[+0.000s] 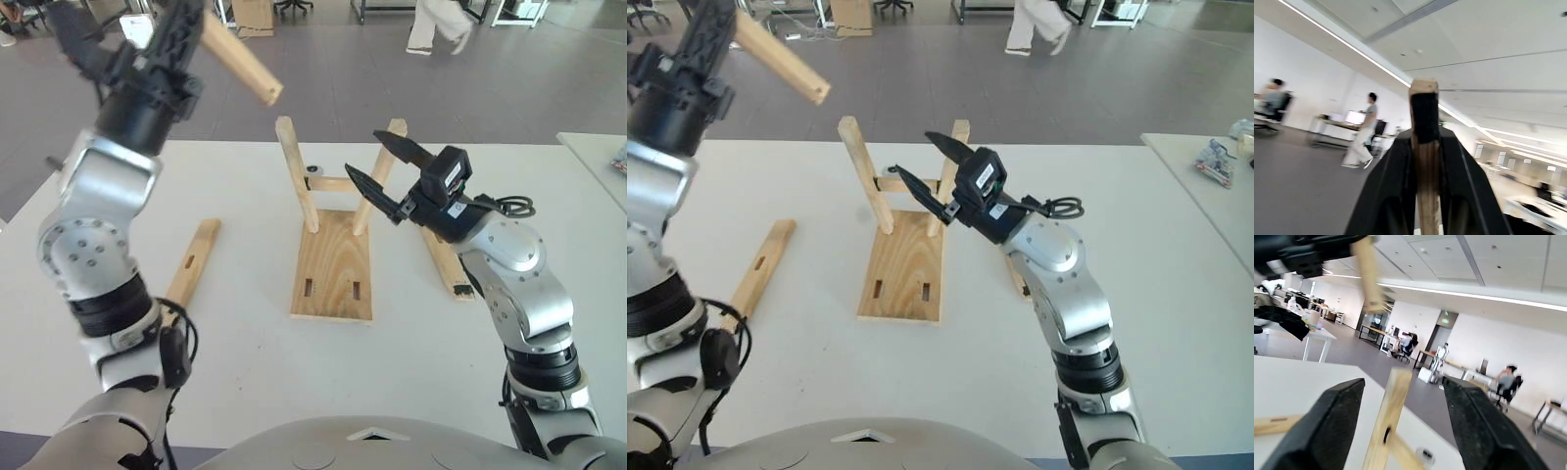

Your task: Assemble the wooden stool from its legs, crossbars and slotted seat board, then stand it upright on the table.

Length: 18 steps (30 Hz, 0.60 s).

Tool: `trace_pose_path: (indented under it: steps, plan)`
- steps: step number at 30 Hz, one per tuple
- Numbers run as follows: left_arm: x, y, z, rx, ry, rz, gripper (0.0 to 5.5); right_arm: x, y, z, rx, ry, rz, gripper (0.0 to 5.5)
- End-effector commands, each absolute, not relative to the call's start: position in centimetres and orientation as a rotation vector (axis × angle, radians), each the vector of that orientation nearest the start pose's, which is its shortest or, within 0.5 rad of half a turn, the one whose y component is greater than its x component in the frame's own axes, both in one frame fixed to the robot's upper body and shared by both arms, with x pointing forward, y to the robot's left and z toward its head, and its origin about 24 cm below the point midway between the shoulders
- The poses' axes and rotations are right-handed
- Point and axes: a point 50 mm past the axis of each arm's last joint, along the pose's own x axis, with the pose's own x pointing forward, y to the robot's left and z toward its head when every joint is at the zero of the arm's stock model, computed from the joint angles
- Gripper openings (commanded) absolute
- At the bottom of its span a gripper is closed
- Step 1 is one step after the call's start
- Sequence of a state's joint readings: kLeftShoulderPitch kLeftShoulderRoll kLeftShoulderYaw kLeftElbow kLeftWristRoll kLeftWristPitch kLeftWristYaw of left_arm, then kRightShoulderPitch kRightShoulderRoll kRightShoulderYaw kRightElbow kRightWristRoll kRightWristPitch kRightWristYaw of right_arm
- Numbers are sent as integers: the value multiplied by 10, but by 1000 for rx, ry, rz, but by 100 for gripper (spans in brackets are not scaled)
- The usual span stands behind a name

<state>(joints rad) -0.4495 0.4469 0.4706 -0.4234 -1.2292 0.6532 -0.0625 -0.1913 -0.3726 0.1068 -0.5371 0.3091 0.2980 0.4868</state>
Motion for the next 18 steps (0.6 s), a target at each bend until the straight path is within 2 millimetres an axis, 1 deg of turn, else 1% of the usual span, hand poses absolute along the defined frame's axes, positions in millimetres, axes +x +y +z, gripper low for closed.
trace_pose_path:
  steps: [1,2,3,5,9,14,18]
  plan:
    - [258,254,182,-433,-178,-335,41,218,-129,141,-148,-201,734,293]
    - [256,266,162,-387,-145,-274,41,214,-130,136,-134,-177,734,293]
    - [253,275,147,-333,-123,-227,41,211,-129,133,-122,-165,734,293]
    - [247,285,130,-221,-111,-176,41,210,-129,131,-112,-163,729,293]
    - [237,292,107,-83,-69,-141,41,209,-129,127,-114,-160,720,293]
    - [226,291,91,-41,-39,-139,41,208,-131,123,-129,-158,695,293]
    - [224,290,83,-28,-14,-140,41,212,-137,125,-151,-172,679,293]
